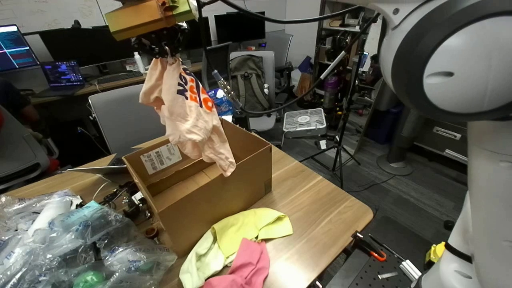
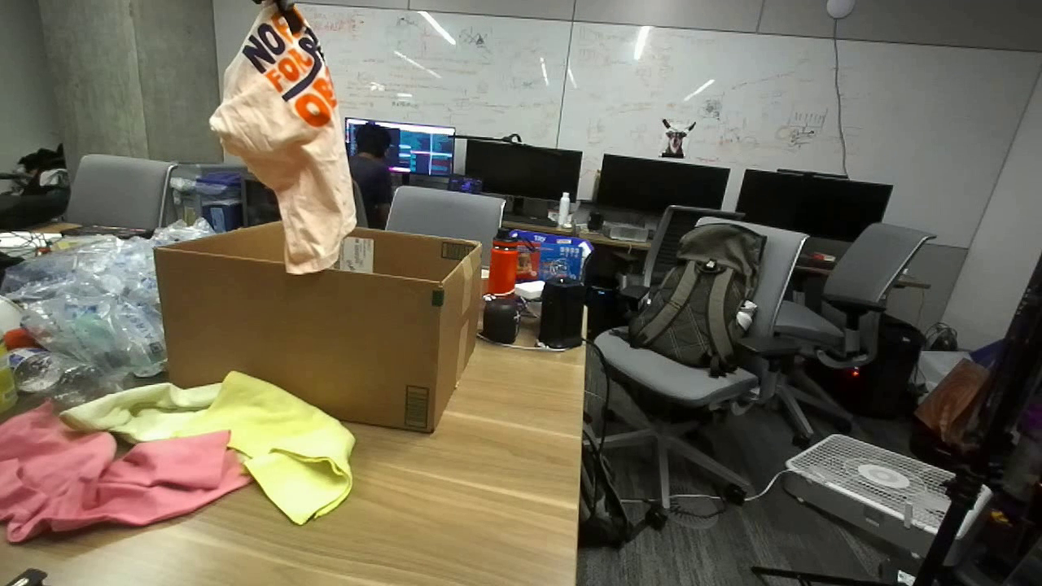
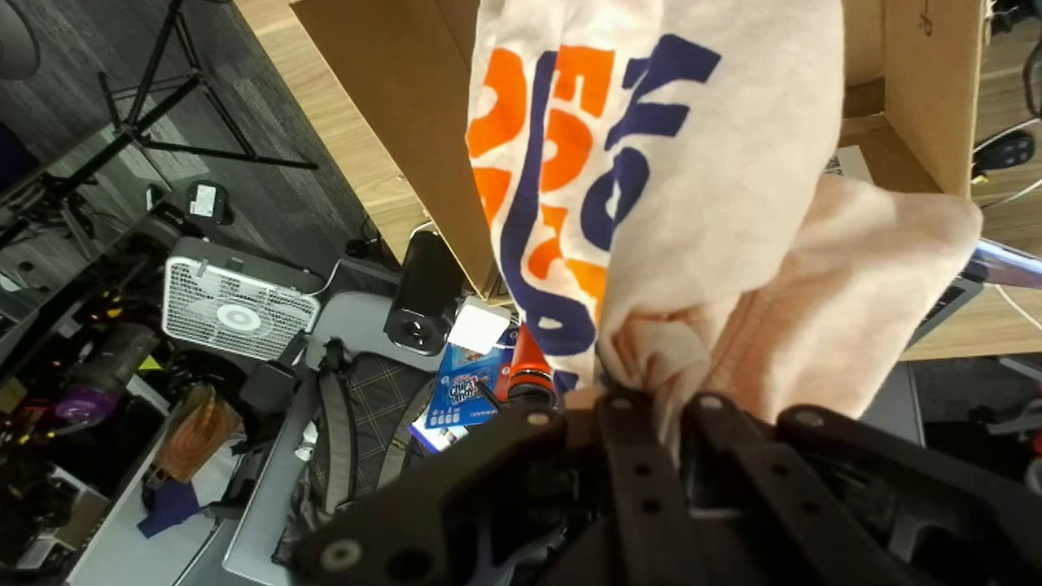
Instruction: Pick up one cloth from the table and put it in the box
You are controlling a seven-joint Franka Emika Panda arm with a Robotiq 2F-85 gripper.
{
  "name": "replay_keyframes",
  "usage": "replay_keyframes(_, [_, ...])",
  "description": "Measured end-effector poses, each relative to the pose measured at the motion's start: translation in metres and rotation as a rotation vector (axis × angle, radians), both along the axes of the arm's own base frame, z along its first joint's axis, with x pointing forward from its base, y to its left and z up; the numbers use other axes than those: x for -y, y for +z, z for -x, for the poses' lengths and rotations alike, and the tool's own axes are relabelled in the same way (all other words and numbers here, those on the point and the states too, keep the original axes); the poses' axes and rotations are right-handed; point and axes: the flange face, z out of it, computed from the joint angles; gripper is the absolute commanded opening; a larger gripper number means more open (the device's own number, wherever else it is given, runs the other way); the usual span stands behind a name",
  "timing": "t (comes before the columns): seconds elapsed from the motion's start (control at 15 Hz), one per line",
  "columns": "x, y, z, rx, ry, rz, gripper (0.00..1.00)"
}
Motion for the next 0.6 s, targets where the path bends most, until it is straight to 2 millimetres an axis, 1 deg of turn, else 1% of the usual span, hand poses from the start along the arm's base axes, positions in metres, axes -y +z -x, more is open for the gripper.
replay_keyframes(0.33, [-0.011,-0.006,-0.014,0.027,-0.009,0.013,0.02])
replay_keyframes(0.6, [-0.013,-0.010,-0.027,0.044,-0.007,0.017,0.02])
